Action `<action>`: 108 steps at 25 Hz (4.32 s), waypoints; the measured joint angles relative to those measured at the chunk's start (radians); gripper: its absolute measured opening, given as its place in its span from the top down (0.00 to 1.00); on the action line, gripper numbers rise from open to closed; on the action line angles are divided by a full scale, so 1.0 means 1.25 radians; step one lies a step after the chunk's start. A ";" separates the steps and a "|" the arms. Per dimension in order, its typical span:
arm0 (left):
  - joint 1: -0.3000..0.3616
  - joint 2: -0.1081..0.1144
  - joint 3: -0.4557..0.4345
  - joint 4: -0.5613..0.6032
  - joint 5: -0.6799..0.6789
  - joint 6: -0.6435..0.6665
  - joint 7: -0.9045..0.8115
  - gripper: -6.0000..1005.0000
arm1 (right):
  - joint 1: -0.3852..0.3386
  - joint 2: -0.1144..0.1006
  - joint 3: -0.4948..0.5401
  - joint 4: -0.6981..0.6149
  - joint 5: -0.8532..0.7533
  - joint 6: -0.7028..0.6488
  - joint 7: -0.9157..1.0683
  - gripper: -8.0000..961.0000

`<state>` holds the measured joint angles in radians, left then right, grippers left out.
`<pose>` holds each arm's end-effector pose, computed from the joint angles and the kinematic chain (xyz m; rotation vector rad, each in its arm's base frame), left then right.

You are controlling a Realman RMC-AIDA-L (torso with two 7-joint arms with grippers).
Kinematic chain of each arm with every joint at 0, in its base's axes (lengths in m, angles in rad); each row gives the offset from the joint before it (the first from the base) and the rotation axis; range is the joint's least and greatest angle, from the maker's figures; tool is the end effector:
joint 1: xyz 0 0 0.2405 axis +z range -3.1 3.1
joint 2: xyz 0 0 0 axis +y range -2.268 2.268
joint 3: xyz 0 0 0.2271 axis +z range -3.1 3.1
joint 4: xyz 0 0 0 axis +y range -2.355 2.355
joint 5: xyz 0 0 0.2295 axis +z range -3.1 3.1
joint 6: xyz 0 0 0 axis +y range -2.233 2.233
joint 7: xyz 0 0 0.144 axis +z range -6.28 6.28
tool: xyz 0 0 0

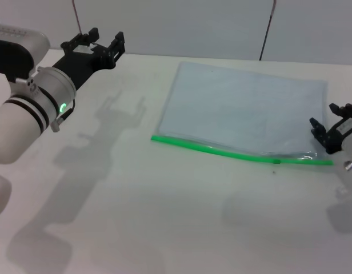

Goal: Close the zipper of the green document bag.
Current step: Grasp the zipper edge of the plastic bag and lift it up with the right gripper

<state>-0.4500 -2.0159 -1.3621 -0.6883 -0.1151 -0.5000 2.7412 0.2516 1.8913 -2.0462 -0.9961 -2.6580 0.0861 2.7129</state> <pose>-0.2337 0.4179 -0.0020 -1.8040 -0.6559 -0.6894 0.2724 0.3656 -0.0257 -2.0713 0.2939 -0.0095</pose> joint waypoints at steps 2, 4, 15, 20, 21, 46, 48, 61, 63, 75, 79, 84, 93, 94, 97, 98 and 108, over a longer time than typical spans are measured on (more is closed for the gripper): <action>-0.001 0.000 0.000 0.004 0.002 0.005 0.000 0.41 | -0.023 0.001 0.014 -0.031 -0.021 -0.013 -0.037 0.49; -0.003 -0.001 0.000 0.005 0.002 0.012 0.000 0.41 | -0.047 0.005 0.030 -0.064 -0.033 -0.021 -0.080 0.49; -0.012 -0.007 0.002 0.010 0.002 0.020 0.000 0.42 | -0.145 0.092 0.126 -0.110 -0.039 -0.025 -0.334 0.50; -0.010 -0.009 0.000 0.023 -0.002 0.020 0.000 0.42 | -0.166 0.105 0.128 -0.111 -0.032 -0.011 -0.374 0.50; -0.010 -0.010 0.000 0.026 -0.004 0.020 0.000 0.42 | -0.167 0.106 0.126 -0.109 -0.030 -0.009 -0.373 0.50; 0.025 0.000 -0.042 0.027 -0.003 0.020 -0.011 0.42 | -0.181 0.105 0.120 -0.075 -0.040 0.007 -0.534 0.51; 0.028 0.003 -0.043 0.028 -0.005 0.020 -0.011 0.42 | -0.189 0.107 0.119 -0.075 -0.038 0.004 -0.579 0.51; 0.035 0.005 -0.054 0.030 -0.007 0.020 -0.011 0.42 | -0.203 0.113 0.092 -0.086 -0.037 0.005 -0.625 0.51; 0.035 0.005 -0.054 0.030 -0.007 0.020 -0.011 0.42 | -0.203 0.113 0.087 -0.086 -0.036 0.006 -0.628 0.51; 0.034 0.004 -0.054 0.030 -0.007 0.020 -0.011 0.42 | -0.203 0.114 0.074 -0.081 -0.038 0.011 -0.638 0.51; 0.035 0.005 -0.054 0.030 -0.007 0.020 -0.015 0.42 | -0.200 0.114 0.079 -0.066 -0.038 0.011 -0.644 0.51; 0.035 0.006 -0.055 0.031 -0.007 0.020 -0.020 0.42 | -0.204 0.113 0.077 -0.063 -0.033 0.011 -0.648 0.52; 0.036 0.006 -0.057 0.032 -0.007 0.020 -0.021 0.43 | -0.213 0.113 0.050 -0.085 -0.033 0.011 -0.649 0.52; 0.036 0.006 -0.058 0.032 -0.007 0.020 -0.021 0.43 | -0.214 0.113 0.047 -0.087 -0.033 0.011 -0.649 0.52; 0.035 0.006 -0.063 0.037 -0.007 0.020 -0.021 0.43 | -0.214 0.114 0.041 -0.093 -0.034 0.011 -0.649 0.52; 0.035 0.006 -0.063 0.039 -0.007 0.020 -0.021 0.43 | -0.213 0.114 0.040 -0.095 -0.034 0.011 -0.649 0.52; 0.028 0.002 -0.063 0.041 -0.006 0.020 -0.021 0.43 | -0.189 0.114 0.031 -0.094 -0.033 0.011 -0.649 0.52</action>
<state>-0.4154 -2.0132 -1.4403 -0.6370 -0.1229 -0.4755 2.7151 0.0151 2.0340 -2.0078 -1.1130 -2.6988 0.0997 1.9020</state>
